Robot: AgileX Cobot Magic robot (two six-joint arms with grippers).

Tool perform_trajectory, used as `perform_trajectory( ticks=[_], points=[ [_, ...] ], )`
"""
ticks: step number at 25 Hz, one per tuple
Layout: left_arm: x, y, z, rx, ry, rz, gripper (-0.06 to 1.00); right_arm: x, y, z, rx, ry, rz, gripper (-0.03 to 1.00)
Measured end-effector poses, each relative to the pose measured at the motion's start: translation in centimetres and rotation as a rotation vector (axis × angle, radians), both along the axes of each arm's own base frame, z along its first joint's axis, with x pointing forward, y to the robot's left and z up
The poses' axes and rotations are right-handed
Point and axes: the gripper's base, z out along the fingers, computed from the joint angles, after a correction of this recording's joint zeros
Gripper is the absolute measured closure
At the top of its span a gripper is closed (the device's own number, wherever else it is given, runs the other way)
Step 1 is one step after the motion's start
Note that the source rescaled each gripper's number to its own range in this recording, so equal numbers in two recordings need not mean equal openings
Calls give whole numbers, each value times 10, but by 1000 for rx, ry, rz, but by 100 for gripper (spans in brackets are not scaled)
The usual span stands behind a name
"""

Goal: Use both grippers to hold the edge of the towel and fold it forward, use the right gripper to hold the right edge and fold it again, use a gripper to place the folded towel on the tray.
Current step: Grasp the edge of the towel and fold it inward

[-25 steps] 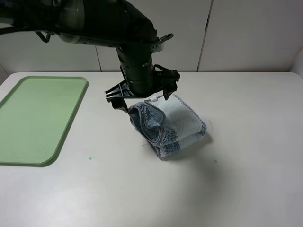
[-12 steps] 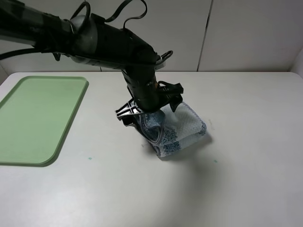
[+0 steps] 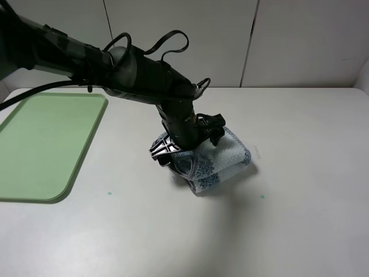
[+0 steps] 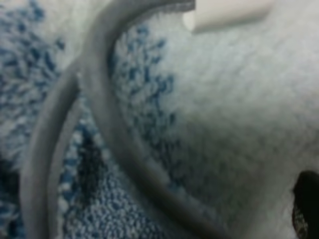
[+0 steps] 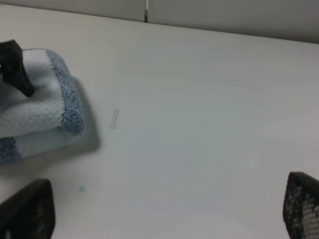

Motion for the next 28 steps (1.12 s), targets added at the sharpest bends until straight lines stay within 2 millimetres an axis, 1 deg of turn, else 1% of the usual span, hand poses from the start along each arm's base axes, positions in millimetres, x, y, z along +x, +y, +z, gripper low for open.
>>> perform_trajectory(
  ticks=[4, 11, 12, 13, 15, 18, 19, 20, 28],
  points=[
    [1, -2, -10, -4, 1, 0, -6, 0, 0, 0, 0, 0, 0, -3],
    [3, -4, -15, -15, -14, -9, -5, 0, 0, 0, 2, 1, 1, -3],
    [4, -4, -15, -15, -14, -9, -2, 0, 0, 0, 2, 1, 1, -3],
    [4, -4, -16, -15, -15, -10, 3, 0, 0, 0, 2, 1, 1, -3],
    [4, -4, -17, -13, -14, -11, 17, 0, 0, 0, 2, 1, 1, -3],
    [4, -5, -20, -10, -15, -14, 51, 0, 0, 0, 2, 1, 1, -3],
    [5, -5, -21, -9, -19, -19, 60, 0, 0, 0, 2, 1, 1, -3],
    [5, -4, -22, -2, -26, -31, 66, 0, 0, 0, 2, 1, 1, -3],
    [6, -2, -19, 46, -53, -143, 66, 0, 0, 0, 2, 1, 1, -3]
  ],
)
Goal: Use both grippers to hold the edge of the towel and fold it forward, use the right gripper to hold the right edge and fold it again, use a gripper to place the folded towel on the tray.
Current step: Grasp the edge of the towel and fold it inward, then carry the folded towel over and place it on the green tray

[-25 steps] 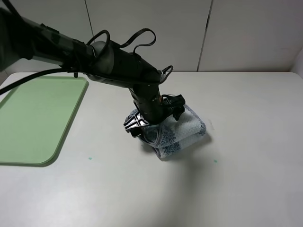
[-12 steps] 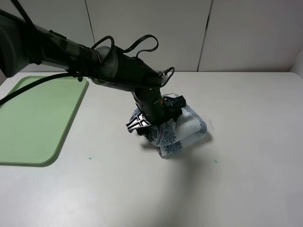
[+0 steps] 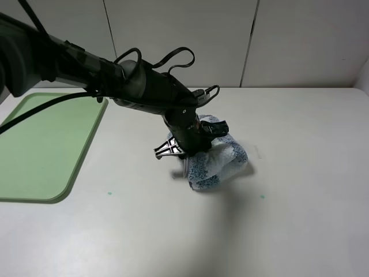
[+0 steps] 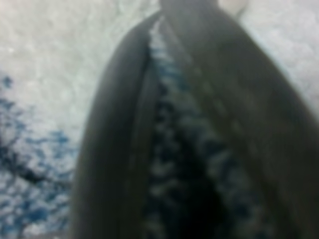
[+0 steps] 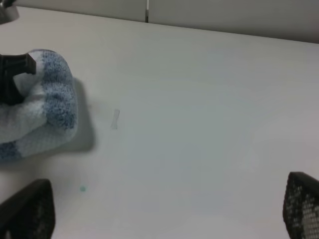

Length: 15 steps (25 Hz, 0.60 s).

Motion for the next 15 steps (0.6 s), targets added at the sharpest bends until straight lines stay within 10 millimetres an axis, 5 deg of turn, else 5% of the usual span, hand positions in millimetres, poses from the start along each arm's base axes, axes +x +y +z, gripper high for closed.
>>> perform_trajectory(
  ticks=[15],
  points=[
    [22, 65, 67, 234, -4, -279, 66, 0, 0, 0, 1, -1, 0, -3]
  ],
)
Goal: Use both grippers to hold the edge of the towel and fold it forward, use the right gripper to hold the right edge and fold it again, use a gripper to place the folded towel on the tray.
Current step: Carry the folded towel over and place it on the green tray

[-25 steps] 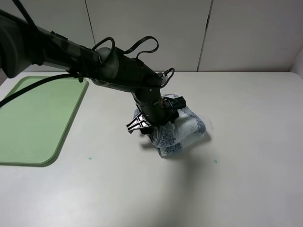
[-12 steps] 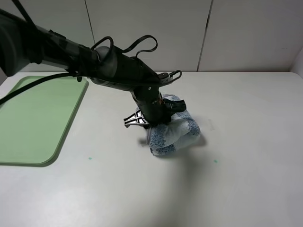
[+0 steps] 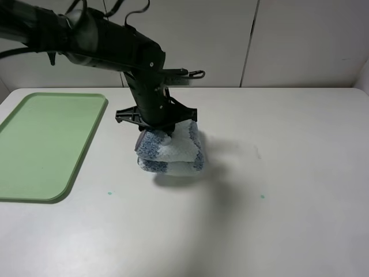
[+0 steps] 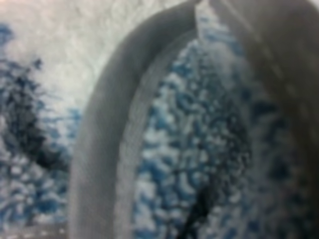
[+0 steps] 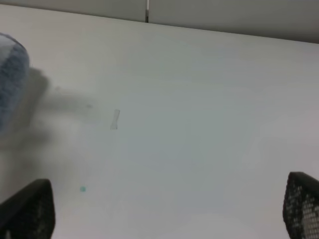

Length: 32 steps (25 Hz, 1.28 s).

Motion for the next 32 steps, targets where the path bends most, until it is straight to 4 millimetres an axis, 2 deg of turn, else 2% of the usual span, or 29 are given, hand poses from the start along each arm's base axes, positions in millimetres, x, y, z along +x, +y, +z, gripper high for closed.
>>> perform_trajectory(
  ticks=[6, 15, 28, 32],
  points=[
    [3, 34, 24, 41, -8, -53, 66, 0, 0, 0, 0, 0, 0, -3],
    [-1, 120, 49, 69, -9, 16, 66, 0, 0, 0, 0, 0, 0, -3],
    [15, 221, 50, 56, -5, 123, 66, 0, 0, 0, 0, 0, 0, -3],
    [20, 249, 43, 36, -6, 157, 66, 0, 0, 0, 0, 0, 0, -3]
  ],
)
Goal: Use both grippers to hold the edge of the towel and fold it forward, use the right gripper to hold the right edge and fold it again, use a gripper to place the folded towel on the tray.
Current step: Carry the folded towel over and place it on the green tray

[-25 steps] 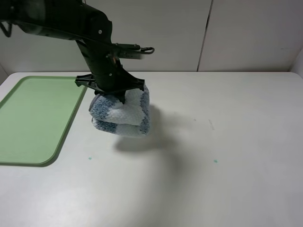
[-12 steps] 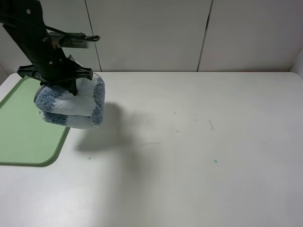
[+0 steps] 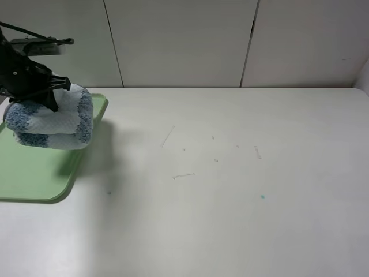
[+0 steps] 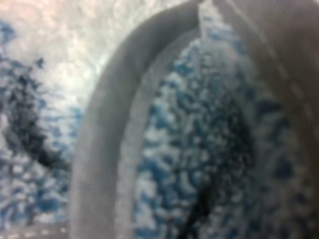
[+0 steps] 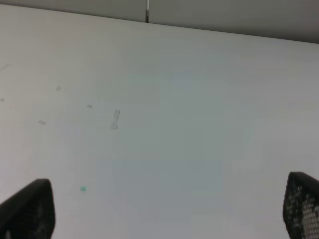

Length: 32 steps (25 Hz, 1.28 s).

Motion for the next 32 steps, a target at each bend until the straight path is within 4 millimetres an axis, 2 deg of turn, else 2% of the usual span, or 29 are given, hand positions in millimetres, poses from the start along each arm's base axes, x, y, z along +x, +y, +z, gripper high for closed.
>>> perform_trajectory(
  ticks=[5, 10, 17, 19, 21, 23, 26, 32],
  points=[
    [11, 17, -20, -30, -24, 21, 67, 0, 0, 0, 0, 0, 0, -3],
    [18, 19, -44, -29, -4, 15, 67, 0, 0, 0, 0, 0, 0, -3],
    [19, 19, -47, -30, 2, 16, 66, 0, 0, 0, 0, 0, 0, -3],
    [17, 19, -46, -31, 11, 15, 50, 0, 0, 0, 0, 0, 0, -3],
    [15, 19, -42, -26, 26, 17, 18, 0, 0, 0, 0, 0, 0, -3],
    [10, 21, -36, -19, 49, 16, 4, 0, 0, 0, 0, 0, 0, -3],
    [5, 24, -23, 4, 76, 4, -3, 0, 0, 0, 0, 0, 0, -3],
    [-7, 26, 11, 44, 52, -11, -5, 0, 0, 0, 0, 0, 0, -3]
  ],
)
